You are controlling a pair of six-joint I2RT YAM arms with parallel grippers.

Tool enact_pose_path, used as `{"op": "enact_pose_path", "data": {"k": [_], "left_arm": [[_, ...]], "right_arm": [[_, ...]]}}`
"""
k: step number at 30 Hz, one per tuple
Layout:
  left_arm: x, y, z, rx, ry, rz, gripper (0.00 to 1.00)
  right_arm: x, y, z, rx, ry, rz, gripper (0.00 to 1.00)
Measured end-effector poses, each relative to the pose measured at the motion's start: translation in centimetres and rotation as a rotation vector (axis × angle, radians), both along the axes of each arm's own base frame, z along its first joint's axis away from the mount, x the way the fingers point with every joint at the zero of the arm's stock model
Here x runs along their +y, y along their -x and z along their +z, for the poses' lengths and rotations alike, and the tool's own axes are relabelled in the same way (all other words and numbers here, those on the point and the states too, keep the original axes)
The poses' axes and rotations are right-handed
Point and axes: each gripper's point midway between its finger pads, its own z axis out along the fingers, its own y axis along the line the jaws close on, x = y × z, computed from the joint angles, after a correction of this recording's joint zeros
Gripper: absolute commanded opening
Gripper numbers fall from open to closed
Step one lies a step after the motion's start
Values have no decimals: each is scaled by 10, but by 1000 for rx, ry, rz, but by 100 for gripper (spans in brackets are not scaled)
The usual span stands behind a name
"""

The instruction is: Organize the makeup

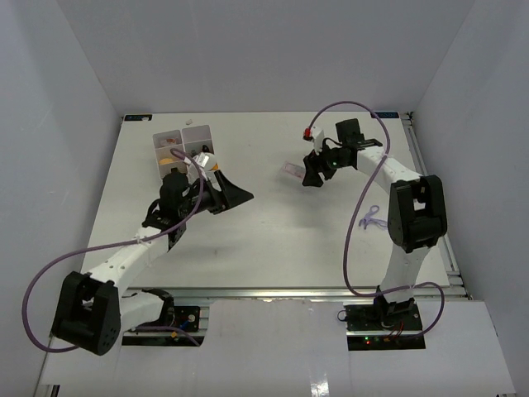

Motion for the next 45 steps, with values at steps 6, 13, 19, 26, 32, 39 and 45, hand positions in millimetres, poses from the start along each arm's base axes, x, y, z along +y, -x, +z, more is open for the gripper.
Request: {"op": "enact_pose_path", "data": {"k": [6, 13, 19, 26, 32, 39, 45], "left_arm": [[-26, -23, -18, 152, 22, 92, 96], [-59, -57, -14, 214, 63, 141, 96], [-84, -71, -14, 236, 80, 123, 91], [-98, -67, -28, 289, 76, 90, 70], [-104, -61, -29, 303, 86, 54, 47], [-107, -56, -27, 313, 95, 24, 25], [-108, -54, -27, 319, 96, 19, 12]], "right_arm": [[1, 42, 33, -12, -72, 40, 21], [8, 78, 57, -23, -130, 86, 21], [20, 107, 61, -15, -146, 138, 21], [32, 117, 70, -27, -161, 170, 22], [35, 118, 69, -33, -156, 172, 25], [36, 119, 63, -35, -144, 172, 43], [36, 123, 53, -29, -123, 173, 63]]}}
